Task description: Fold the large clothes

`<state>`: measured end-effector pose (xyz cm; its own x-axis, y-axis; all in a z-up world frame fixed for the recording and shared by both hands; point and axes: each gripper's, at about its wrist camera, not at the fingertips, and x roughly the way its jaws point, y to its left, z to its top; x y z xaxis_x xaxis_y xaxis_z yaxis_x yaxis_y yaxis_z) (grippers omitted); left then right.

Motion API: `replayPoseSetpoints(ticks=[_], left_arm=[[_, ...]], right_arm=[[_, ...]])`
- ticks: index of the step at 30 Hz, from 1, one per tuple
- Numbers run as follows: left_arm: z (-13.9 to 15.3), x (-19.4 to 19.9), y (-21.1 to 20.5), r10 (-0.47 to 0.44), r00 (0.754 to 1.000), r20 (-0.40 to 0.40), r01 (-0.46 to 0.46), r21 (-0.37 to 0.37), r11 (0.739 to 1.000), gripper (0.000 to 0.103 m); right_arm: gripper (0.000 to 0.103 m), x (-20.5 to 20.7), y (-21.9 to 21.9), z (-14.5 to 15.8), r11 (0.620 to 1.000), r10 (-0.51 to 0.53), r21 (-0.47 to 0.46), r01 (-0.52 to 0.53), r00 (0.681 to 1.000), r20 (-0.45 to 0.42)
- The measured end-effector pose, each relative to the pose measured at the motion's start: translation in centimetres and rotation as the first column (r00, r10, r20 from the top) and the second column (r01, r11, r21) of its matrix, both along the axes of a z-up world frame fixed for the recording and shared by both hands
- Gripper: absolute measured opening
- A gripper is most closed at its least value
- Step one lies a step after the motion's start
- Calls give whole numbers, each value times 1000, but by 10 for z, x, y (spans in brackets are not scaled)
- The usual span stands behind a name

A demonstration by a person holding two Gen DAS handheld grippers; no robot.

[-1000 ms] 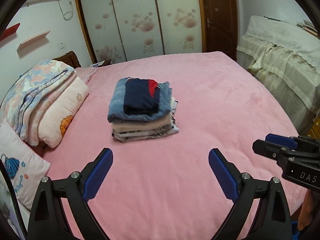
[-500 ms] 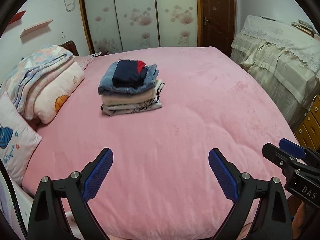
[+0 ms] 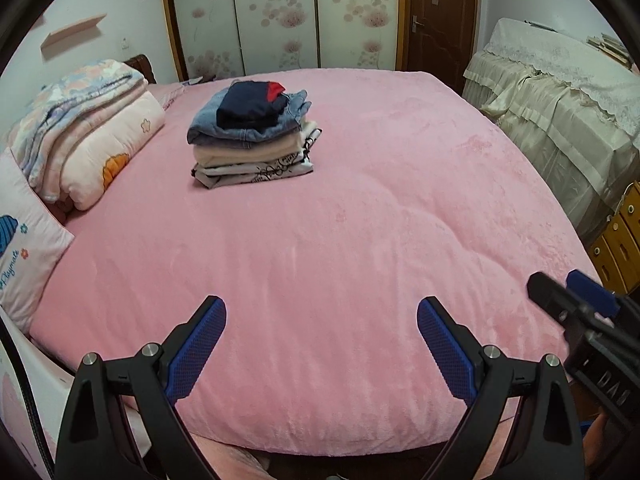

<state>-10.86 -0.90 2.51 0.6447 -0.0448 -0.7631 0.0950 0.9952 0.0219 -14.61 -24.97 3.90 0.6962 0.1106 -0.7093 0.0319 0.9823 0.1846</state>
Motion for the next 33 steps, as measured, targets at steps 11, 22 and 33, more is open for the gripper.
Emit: replayPoseSetpoints(ticks=[11,22,33], left_arm=[[-5,3,-2,12,1000,-15,-12,-3,1000,96],[-8,7,1,15,1000,-24,-15,-35,999,96],[-12,12,-1,16,999,-43,-18,-44,999,96]], right_arm=[[65,0,12,-15,1000,23,-21,-24,999,-28],[65,1,12,-17,999,18,-26,-18,999,-33],[65,4,11,-18,999,7,-32,-9,999,-36]])
